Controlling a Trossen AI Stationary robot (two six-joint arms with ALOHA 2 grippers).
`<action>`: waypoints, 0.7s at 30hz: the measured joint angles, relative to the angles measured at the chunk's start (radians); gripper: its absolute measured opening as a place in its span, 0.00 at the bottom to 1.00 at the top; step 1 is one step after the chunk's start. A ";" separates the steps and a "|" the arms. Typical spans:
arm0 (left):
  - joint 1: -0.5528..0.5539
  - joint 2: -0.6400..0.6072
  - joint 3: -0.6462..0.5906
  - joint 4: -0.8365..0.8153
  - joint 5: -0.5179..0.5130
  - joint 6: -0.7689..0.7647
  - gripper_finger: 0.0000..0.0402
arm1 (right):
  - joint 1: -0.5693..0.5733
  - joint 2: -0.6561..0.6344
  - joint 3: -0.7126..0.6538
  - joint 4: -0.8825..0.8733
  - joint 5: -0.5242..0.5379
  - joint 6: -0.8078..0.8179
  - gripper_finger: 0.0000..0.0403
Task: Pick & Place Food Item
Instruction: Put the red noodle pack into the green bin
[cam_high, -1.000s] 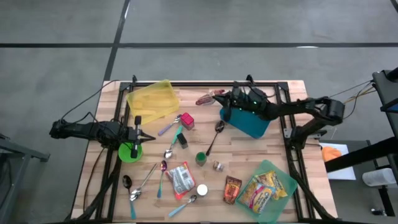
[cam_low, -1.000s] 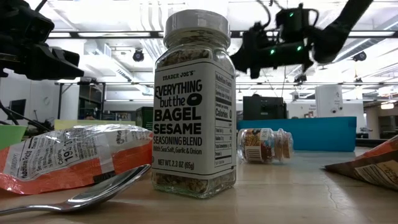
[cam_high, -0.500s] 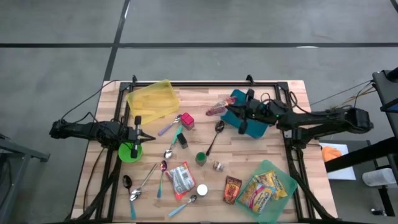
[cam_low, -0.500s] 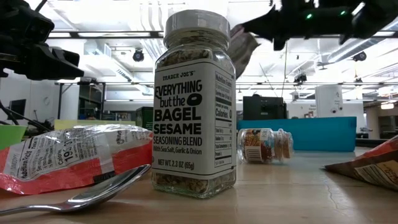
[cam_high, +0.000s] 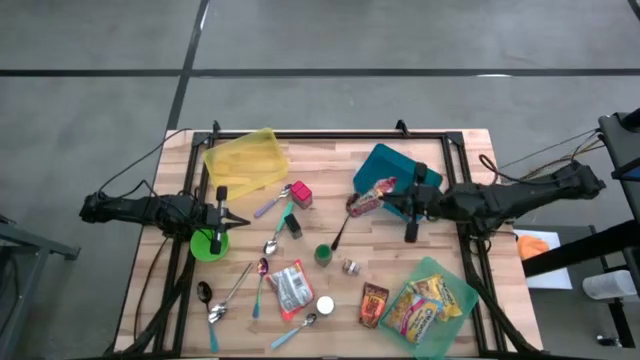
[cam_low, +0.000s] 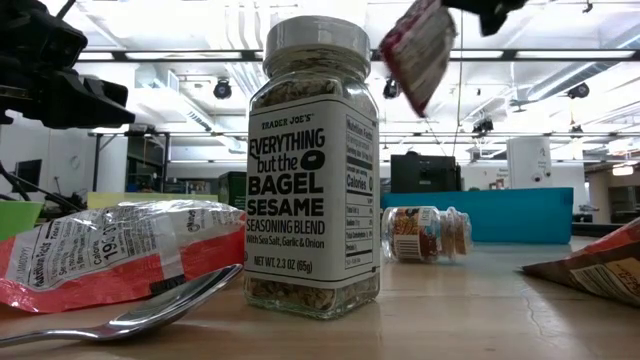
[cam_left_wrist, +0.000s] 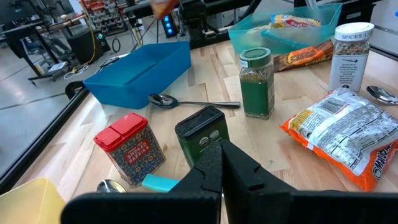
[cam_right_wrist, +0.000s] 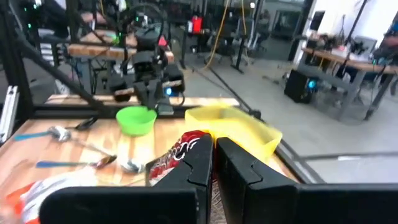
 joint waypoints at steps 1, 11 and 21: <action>0.000 0.000 0.000 0.000 0.000 0.000 0.00 | 0.034 -0.006 0.016 -0.041 0.030 0.018 0.03; 0.000 0.000 0.000 0.000 0.000 0.000 0.00 | 0.383 -0.001 0.195 -0.475 0.183 0.325 0.03; 0.000 0.000 0.000 0.000 0.000 0.000 0.00 | 0.675 0.079 0.345 -0.831 0.231 0.757 0.03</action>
